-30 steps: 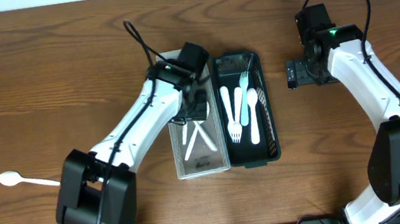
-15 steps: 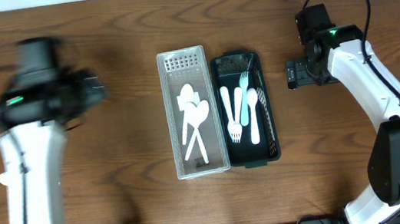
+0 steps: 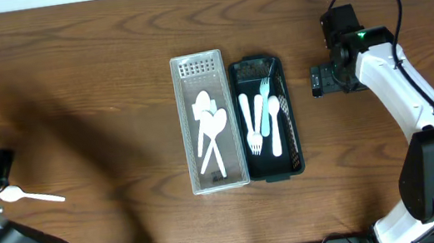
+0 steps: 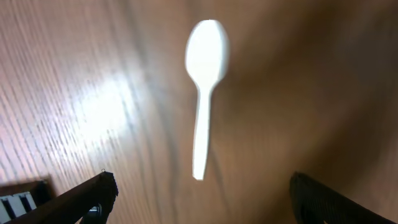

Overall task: Pack container
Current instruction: 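Reach the left gripper to the last white spoon and grasp it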

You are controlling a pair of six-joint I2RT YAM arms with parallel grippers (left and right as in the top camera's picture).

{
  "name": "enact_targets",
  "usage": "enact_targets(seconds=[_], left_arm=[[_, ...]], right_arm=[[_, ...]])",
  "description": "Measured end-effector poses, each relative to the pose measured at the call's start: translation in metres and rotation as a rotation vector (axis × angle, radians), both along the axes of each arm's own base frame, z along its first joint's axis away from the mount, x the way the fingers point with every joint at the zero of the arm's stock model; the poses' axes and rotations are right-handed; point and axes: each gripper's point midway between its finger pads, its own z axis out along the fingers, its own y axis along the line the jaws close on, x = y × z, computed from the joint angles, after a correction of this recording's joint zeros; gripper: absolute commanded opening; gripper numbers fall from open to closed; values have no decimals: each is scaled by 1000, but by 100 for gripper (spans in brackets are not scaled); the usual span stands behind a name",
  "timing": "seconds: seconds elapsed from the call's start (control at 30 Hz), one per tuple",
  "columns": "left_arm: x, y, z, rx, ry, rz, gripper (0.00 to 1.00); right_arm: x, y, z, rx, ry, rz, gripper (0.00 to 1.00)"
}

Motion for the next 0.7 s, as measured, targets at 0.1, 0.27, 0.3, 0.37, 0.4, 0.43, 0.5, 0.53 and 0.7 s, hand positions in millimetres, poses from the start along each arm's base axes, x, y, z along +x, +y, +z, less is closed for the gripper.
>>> enact_targets(seconds=[0.1, 0.27, 0.3, 0.37, 0.4, 0.43, 0.5, 0.53, 0.7], left_arm=[[-11, 8, -27, -61, 54, 45, 91], [-15, 8, -64, -141, 122, 62, 91], [-14, 8, -71, -151, 131, 61, 91], [-14, 8, -81, -168, 144, 61, 91], [-14, 8, -88, -178, 154, 61, 91], [-15, 7, -94, -190, 166, 62, 91], [-16, 5, -104, -212, 184, 61, 91], [-17, 5, -109, -221, 192, 60, 91], [-10, 8, -113, -212, 174, 12, 91]], right_arm=[[0, 0, 0, 0, 0, 0, 99], [0, 0, 0, 0, 0, 1, 99], [0, 0, 0, 0, 0, 1, 99], [0, 0, 0, -1, 1, 2, 99], [0, 0, 0, -1, 2, 4, 99], [0, 0, 0, -1, 2, 4, 99], [-1, 0, 0, -2, 3, 5, 99], [-1, 0, 0, -2, 4, 6, 99], [-1, 0, 0, -3, 6, 11, 99]])
